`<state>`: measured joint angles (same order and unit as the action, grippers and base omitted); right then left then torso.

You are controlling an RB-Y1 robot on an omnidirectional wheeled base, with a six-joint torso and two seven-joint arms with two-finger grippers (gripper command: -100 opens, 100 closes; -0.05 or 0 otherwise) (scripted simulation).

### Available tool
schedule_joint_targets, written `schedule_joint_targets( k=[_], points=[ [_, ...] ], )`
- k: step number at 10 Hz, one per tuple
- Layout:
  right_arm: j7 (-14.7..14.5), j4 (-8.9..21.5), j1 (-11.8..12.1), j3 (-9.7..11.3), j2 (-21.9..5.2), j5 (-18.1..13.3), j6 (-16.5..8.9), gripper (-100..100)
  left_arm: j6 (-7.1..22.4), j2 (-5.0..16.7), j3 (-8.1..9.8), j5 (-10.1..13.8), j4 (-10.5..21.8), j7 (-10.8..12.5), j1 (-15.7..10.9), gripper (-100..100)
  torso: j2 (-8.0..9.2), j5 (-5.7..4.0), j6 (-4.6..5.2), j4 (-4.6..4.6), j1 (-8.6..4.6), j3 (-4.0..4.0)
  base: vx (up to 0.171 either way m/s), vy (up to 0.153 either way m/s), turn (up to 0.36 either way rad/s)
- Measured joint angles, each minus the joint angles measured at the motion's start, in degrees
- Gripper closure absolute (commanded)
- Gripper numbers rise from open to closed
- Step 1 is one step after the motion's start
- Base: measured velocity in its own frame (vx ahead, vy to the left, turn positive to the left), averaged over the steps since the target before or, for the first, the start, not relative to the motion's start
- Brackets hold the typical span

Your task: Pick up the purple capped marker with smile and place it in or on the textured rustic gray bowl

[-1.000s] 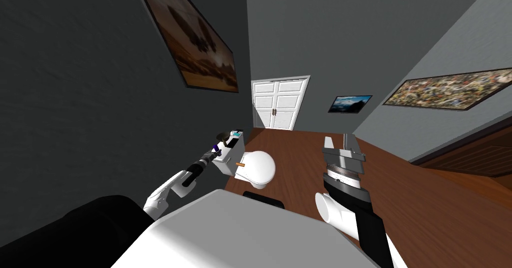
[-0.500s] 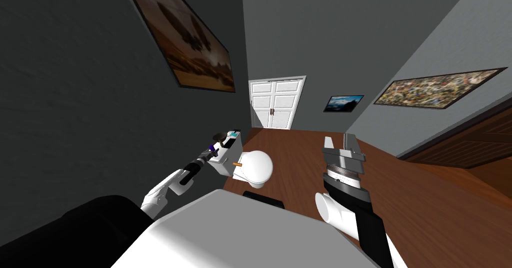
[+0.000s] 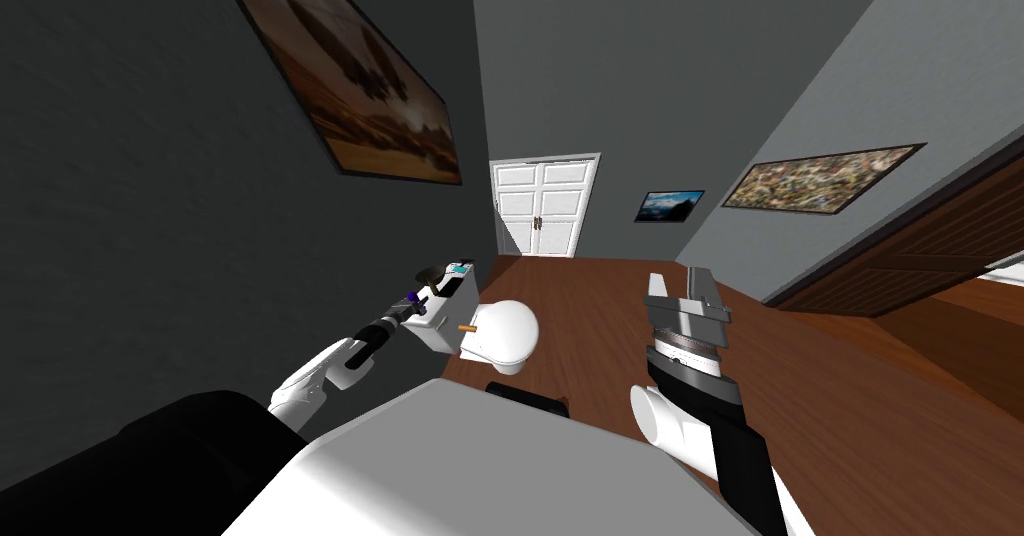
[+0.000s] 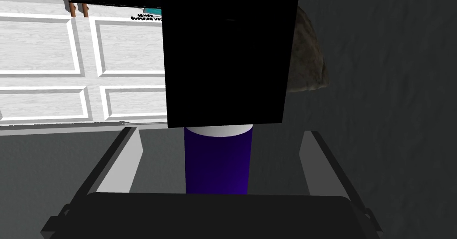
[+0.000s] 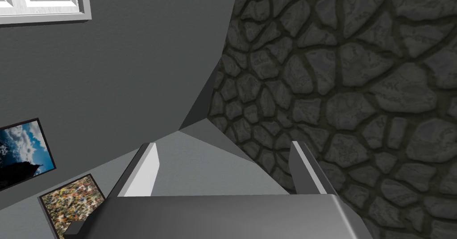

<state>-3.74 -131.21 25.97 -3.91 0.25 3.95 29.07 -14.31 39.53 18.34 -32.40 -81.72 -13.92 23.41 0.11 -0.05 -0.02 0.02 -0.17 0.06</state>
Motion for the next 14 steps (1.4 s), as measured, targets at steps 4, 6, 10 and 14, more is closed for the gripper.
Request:
schedule_joint_targets(
  k=[4, 6, 10, 14],
  points=[
    [0.0, 0.0, 0.0, 0.0, 0.0, 0.0, 0.0, 0, -3.04, 0.34, 2.29, -1.02, 5.25, 0.65, -0.95, -100, -0.04, 0.02, -0.02, -0.01, 0.11, -0.02, -0.004, -0.043, -0.076],
    [0.0, 0.0, 0.0, 0.0, 0.0, 0.0, 0.0, 0, -5.66, 0.95, 4.11, -1.8, 8.78, 1.2, -2.44, -100, -0.03, 0.0, -0.01, -0.01, 0.02, -0.02, -0.006, -0.039, -0.028],
    [0.0, 0.0, 0.0, -0.01, 0.0, 0.0, 0.0, 0, -8.77, 1.51, 6.3, -2.78, 14.49, 1.98, -3.79, -100, -0.03, 0.02, -0.02, -0.01, 0.11, -0.02, -0.007, -0.044, -0.075],
    [0.0, 0.0, 0.01, 0.0, 0.0, 0.0, 0.0, 0, -13.41, 2.81, 9.87, -4.45, 21.11, 3.6, -5.91, -100, -0.05, -0.01, -0.02, -0.01, -0.03, -0.03, 0.0, -0.054, -0.059]
  ],
)
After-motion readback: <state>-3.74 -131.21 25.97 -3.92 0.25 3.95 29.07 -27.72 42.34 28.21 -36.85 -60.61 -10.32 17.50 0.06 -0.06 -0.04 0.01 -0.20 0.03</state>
